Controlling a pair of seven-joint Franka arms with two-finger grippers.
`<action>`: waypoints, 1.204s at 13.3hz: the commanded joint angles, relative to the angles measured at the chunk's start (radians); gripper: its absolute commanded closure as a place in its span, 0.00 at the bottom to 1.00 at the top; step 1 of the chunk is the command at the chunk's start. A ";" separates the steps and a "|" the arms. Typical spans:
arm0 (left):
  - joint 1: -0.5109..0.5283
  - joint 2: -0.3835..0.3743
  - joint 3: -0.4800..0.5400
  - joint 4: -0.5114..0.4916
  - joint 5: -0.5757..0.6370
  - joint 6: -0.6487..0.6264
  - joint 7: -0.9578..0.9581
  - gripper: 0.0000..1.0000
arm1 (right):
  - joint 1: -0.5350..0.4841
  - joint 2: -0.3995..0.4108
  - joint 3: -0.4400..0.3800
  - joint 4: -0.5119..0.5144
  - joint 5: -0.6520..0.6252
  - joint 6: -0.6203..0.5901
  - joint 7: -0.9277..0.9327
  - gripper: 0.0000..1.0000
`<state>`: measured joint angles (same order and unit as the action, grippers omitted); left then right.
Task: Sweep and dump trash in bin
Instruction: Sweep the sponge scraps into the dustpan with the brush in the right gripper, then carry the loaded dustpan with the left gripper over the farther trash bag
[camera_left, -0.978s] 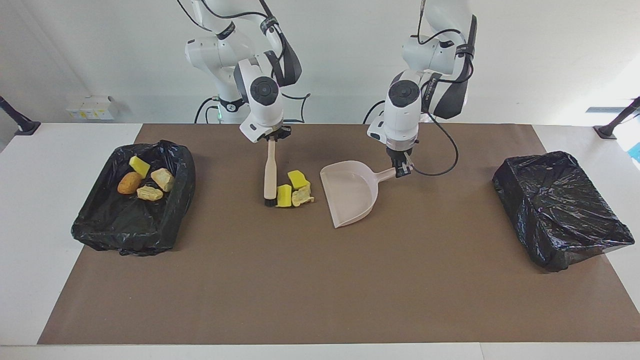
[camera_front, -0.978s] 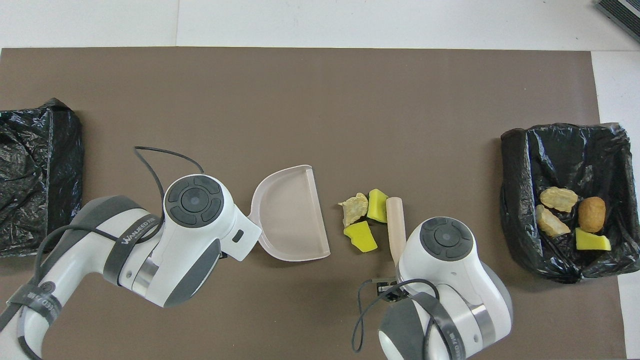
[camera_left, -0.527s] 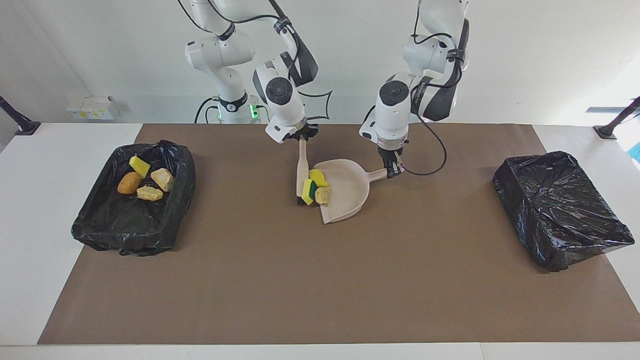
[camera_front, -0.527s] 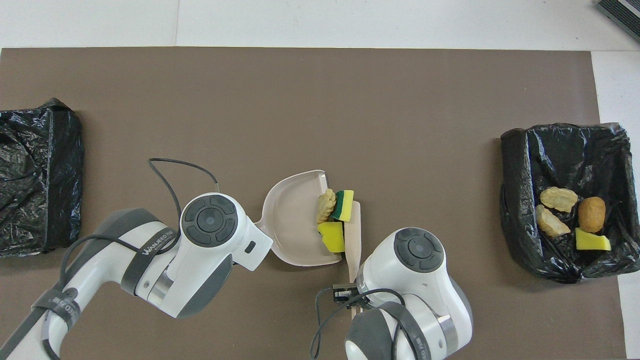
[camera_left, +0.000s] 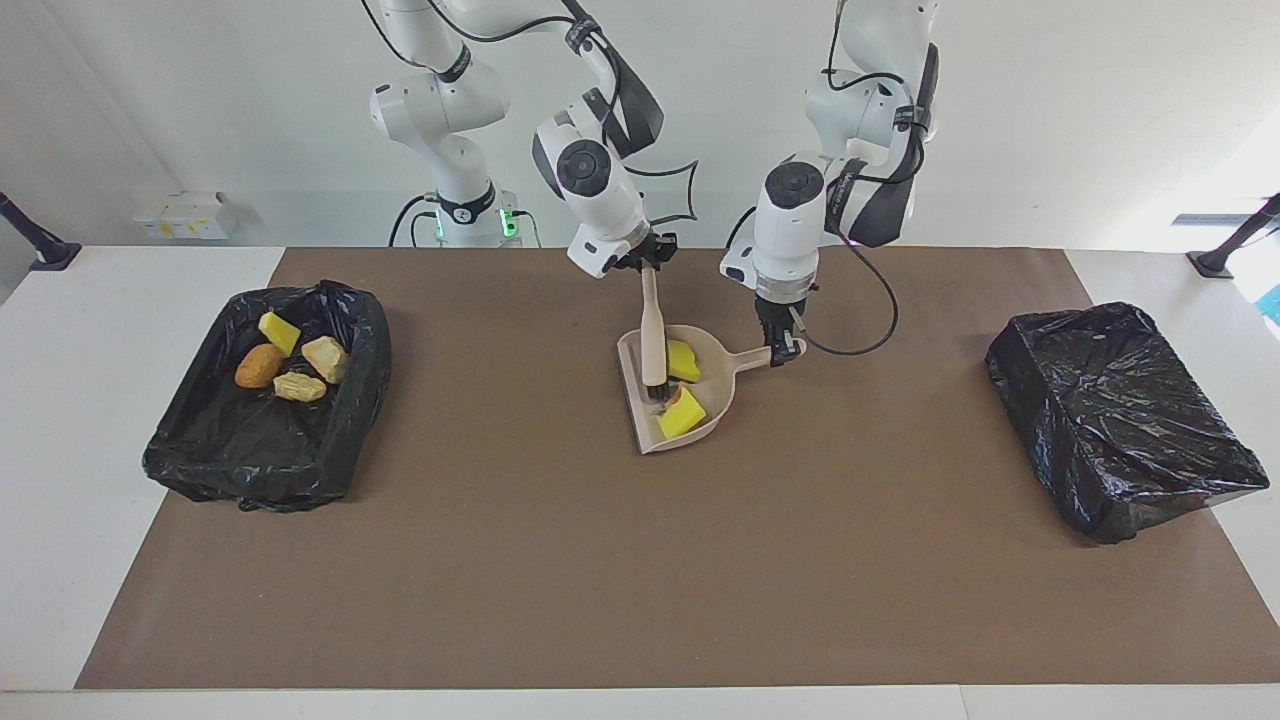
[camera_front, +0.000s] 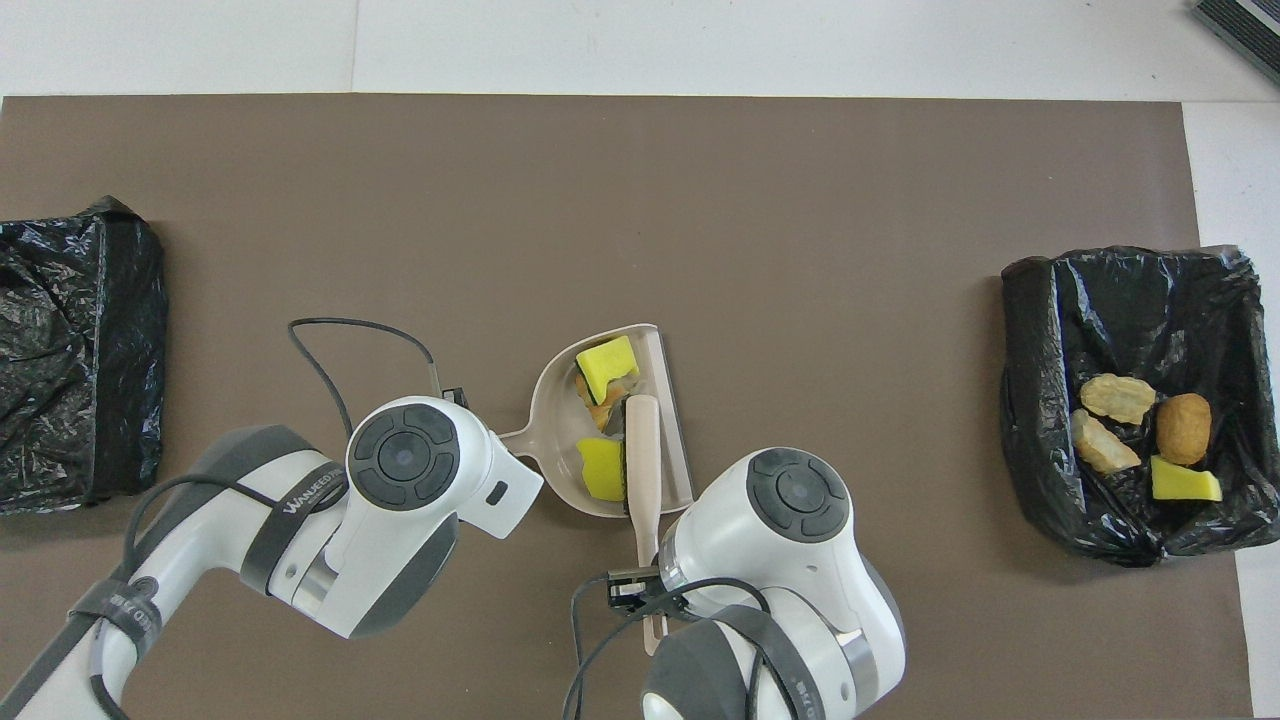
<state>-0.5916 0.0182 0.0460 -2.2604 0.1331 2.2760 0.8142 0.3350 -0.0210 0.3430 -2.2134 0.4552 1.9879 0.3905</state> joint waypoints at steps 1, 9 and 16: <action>0.025 -0.021 0.003 -0.036 0.002 0.051 0.026 1.00 | 0.007 -0.066 0.004 0.023 -0.137 -0.091 -0.018 1.00; 0.195 -0.010 0.005 0.113 -0.158 -0.168 0.348 1.00 | -0.054 -0.138 -0.012 0.123 -0.259 -0.403 0.060 1.00; 0.445 -0.003 0.008 0.350 -0.164 -0.398 0.494 1.00 | 0.059 -0.059 -0.002 0.031 -0.086 -0.154 0.270 1.00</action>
<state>-0.2133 0.0106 0.0627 -1.9787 -0.0131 1.9448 1.2683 0.3602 -0.1104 0.3350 -2.1630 0.3497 1.7623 0.5878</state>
